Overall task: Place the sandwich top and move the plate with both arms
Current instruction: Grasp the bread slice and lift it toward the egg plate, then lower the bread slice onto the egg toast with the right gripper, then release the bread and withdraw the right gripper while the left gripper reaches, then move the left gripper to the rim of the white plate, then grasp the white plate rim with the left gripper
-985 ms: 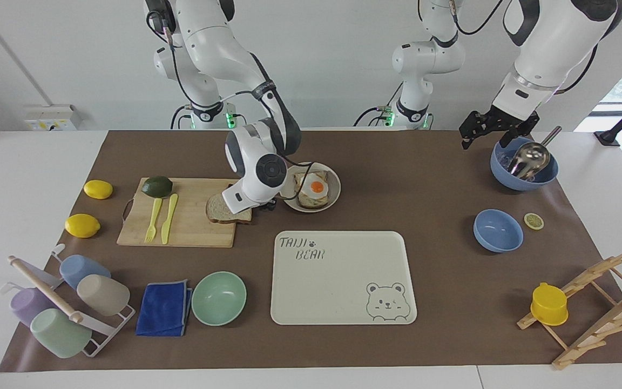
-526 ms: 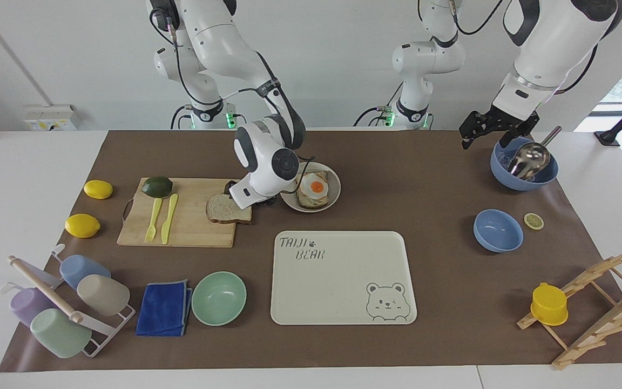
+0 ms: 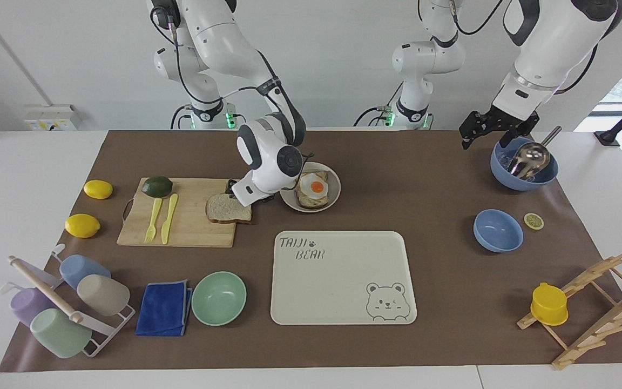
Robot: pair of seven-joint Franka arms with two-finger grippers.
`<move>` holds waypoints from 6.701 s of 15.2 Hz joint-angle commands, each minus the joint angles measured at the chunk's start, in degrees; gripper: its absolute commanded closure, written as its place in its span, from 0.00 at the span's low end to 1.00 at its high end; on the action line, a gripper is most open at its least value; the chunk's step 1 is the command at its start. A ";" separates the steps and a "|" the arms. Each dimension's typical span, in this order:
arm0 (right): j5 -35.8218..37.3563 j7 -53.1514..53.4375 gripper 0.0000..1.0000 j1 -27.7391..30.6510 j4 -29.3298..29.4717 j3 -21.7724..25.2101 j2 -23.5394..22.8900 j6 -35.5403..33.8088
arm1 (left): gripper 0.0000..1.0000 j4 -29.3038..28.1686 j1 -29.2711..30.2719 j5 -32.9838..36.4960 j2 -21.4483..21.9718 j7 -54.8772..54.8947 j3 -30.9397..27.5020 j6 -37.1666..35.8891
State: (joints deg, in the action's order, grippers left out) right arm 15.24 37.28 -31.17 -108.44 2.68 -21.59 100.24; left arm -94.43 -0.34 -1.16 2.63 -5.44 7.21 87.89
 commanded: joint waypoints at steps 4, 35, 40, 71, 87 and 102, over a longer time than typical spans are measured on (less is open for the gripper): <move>1.55 -5.90 1.00 0.32 -0.47 -1.01 1.46 0.22 | 0.00 -0.93 0.52 0.81 1.23 0.51 0.26 -0.44; -12.95 9.39 0.01 -8.48 15.79 -10.59 -1.54 0.57 | 0.00 -0.93 0.61 0.81 1.23 0.51 0.26 -0.44; -12.86 5.09 0.00 0.82 15.80 -10.51 6.99 -1.98 | 0.00 -0.93 0.52 0.81 1.23 0.51 0.26 -0.36; -13.83 -34.64 0.00 30.46 19.05 1.71 19.39 -17.89 | 0.00 -32.02 -22.76 -4.82 1.15 -17.14 1.41 32.59; -14.71 -37.20 0.00 29.58 19.93 4.61 19.74 -15.43 | 0.29 -40.65 -29.80 -14.40 -4.56 -19.52 1.41 52.20; -14.80 -37.20 0.00 29.94 18.35 4.61 20.62 -16.04 | 0.64 -40.65 -31.04 -20.99 -6.76 -20.05 1.41 54.57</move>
State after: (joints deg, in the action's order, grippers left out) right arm 2.12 0.89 -1.56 -89.26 7.19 -1.76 84.36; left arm -134.34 -30.06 -21.32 -3.75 -25.00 9.45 140.59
